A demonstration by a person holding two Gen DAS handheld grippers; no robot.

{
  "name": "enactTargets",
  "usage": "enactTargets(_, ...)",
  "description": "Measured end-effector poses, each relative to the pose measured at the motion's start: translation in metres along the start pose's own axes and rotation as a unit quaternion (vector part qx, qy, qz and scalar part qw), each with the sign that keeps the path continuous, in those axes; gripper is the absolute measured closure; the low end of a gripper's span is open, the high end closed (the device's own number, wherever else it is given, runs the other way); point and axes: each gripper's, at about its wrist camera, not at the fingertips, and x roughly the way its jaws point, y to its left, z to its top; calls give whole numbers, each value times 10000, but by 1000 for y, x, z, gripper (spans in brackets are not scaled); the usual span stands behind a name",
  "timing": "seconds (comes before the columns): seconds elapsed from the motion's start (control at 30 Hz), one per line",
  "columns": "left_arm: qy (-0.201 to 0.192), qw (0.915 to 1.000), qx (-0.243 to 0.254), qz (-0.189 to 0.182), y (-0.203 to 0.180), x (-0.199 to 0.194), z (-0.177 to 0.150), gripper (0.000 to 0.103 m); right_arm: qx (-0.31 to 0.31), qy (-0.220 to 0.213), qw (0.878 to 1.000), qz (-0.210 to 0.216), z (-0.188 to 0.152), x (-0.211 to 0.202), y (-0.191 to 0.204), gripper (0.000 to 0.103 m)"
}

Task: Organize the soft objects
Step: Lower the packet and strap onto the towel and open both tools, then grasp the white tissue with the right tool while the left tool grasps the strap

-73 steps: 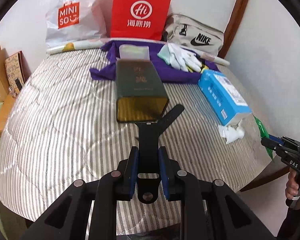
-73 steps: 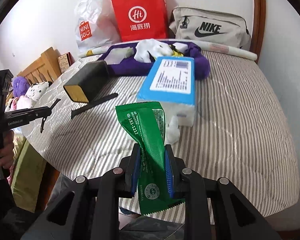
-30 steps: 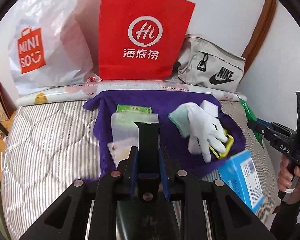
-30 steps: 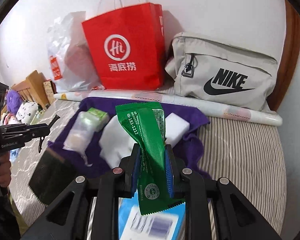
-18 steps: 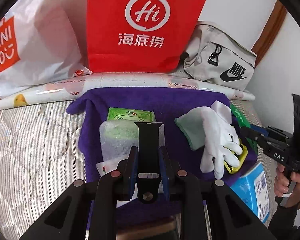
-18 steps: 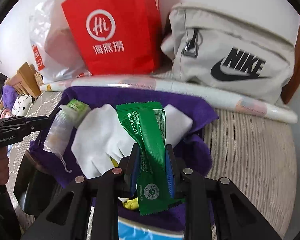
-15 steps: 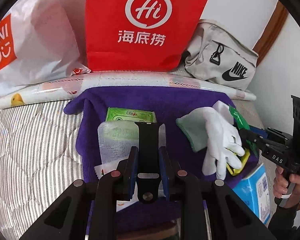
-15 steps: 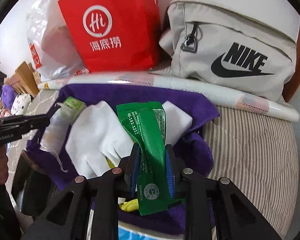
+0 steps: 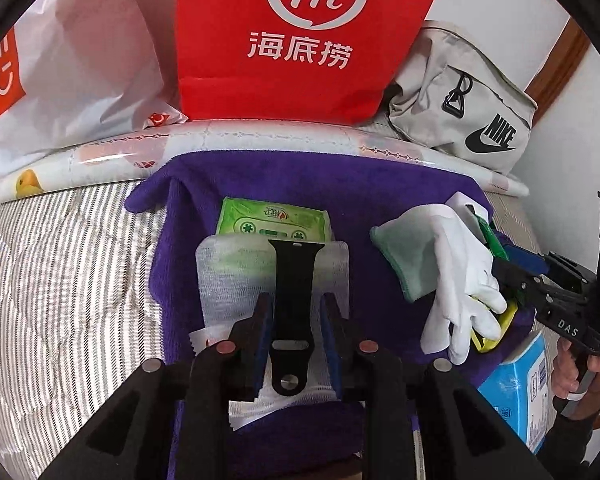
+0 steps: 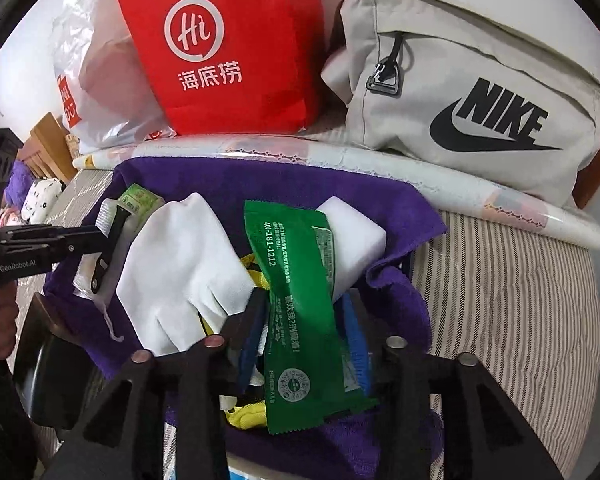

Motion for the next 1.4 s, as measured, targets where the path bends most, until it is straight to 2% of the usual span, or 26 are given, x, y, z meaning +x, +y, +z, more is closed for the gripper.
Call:
enactTargets(0.13, -65, 9999, 31, 99, 0, -12, -3, 64, -36, -38, 9999, 123, -1, -7, 4, 54)
enactTargets(0.2, -142, 9998, 56, 141, 0, -22, -6, 55, -54, -116, 9999, 93, -2, -14, 6, 47)
enactTargets(0.27, -246, 9995, 72, 175, 0, -33, -9, 55, -65, -212, 9997, 59, -4, -24, 8, 44)
enactTargets(0.5, -723, 9970, 231, 132, -7, -73, -29, 55, 31, -422, 9991, -38, -15, -60, 16, 44)
enactTargets(0.63, -1101, 9936, 207, 169, -10, -98, -48, 55, 255, -545, 9982, 54, -28, -83, 18, 44)
enactTargets(0.7, -1170, 9927, 187, 210, -13, -107, -56, 55, 422, -614, 9972, 47, -36, -93, 18, 44)
enactTargets(0.87, -1104, 9935, 245, 132, -19, -128, -83, 55, 682, -699, 9950, 189, -62, -120, 22, 44)
enactTargets(1.03, -930, 9945, 438, 205, -27, -137, -118, 55, 430, -579, 9972, -212, -97, -143, 40, 44)
enactTargets(1.4, -665, 9957, 622, 195, -28, -143, -199, 54, 91, -437, 9990, 75, -194, -170, 73, 44)
